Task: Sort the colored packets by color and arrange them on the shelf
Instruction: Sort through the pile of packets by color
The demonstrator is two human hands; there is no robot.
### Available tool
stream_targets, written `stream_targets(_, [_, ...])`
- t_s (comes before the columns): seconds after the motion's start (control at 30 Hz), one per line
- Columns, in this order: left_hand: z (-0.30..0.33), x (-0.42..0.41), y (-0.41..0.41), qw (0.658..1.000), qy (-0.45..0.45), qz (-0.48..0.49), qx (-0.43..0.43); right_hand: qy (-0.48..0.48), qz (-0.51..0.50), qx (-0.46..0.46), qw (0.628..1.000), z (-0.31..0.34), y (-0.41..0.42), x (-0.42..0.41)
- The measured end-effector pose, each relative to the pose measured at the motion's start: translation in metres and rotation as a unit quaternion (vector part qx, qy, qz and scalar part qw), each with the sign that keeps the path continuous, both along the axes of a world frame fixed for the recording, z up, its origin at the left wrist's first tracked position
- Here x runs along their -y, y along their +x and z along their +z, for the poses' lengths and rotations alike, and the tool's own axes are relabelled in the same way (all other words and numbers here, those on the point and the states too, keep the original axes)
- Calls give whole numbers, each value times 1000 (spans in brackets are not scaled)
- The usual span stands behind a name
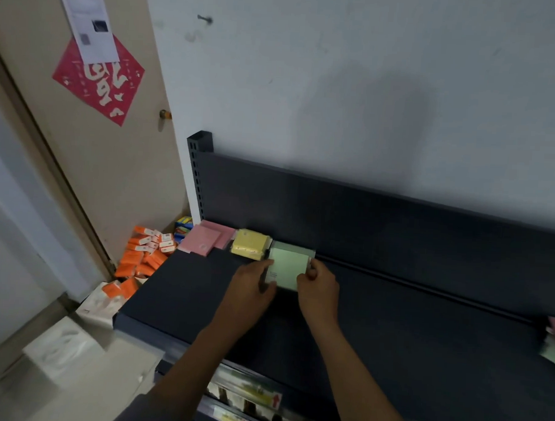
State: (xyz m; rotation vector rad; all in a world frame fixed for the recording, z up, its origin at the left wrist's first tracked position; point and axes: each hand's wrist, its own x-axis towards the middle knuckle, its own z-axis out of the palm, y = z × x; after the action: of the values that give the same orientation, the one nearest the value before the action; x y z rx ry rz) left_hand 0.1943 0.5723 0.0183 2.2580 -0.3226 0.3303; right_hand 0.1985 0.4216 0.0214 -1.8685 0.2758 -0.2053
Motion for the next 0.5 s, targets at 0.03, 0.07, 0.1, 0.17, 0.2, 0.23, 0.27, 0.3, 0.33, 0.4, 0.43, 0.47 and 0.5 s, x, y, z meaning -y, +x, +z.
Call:
stream_targets(0.03, [-3, 0, 2, 1000, -2, 5, -5, -3, -3, -2, 1000, -2, 4, -2])
stream_targets(0.07, [-6, 0, 5, 1000, -4, 9, -11, -4, -7, -4, 1000, -3, 7, -4])
stream_targets(0.1, [-10, 0, 8, 1000, -6, 13, -17, 0, -13, -7, 1000, -5, 12, -5])
stream_targets(0.17, [-16, 0, 14, 999, -13, 22, -27, 10, -24, -17, 1000, -9, 21, -7])
stream_targets(0.2, [-17, 1, 16, 999, -18, 26, -28, 13, -28, -18, 999, -12, 25, -8])
stream_targets(0.23, [-18, 1, 18, 999, -24, 29, -31, 15, -31, -14, 999, -14, 29, -9])
stream_targets(0.27, [-17, 3, 19, 999, -29, 28, -35, 21, -37, -8, 999, -17, 32, -9])
stream_targets(0.3, [-16, 4, 20, 998, -33, 26, -38, 30, -49, -5, 998, -22, 36, -8])
stream_targets(0.33, [-16, 5, 21, 998, -35, 20, -39, 44, -61, -2, 997, -26, 39, -6])
stream_targets(0.4, [-16, 8, 22, 998, -26, 0, -52, 75, -82, -5, 994, -35, 47, 1])
stream_targets(0.43, [-15, 9, 23, 998, -15, -7, -61, 88, -90, -6, 992, -38, 50, 4])
stream_targets(0.47, [-15, 10, 24, 997, -6, -11, -71, 98, -93, -5, 991, -41, 53, 7])
stream_targets(0.5, [-15, 11, 24, 997, -3, -14, -80, 106, -96, -4, 990, -44, 55, 9])
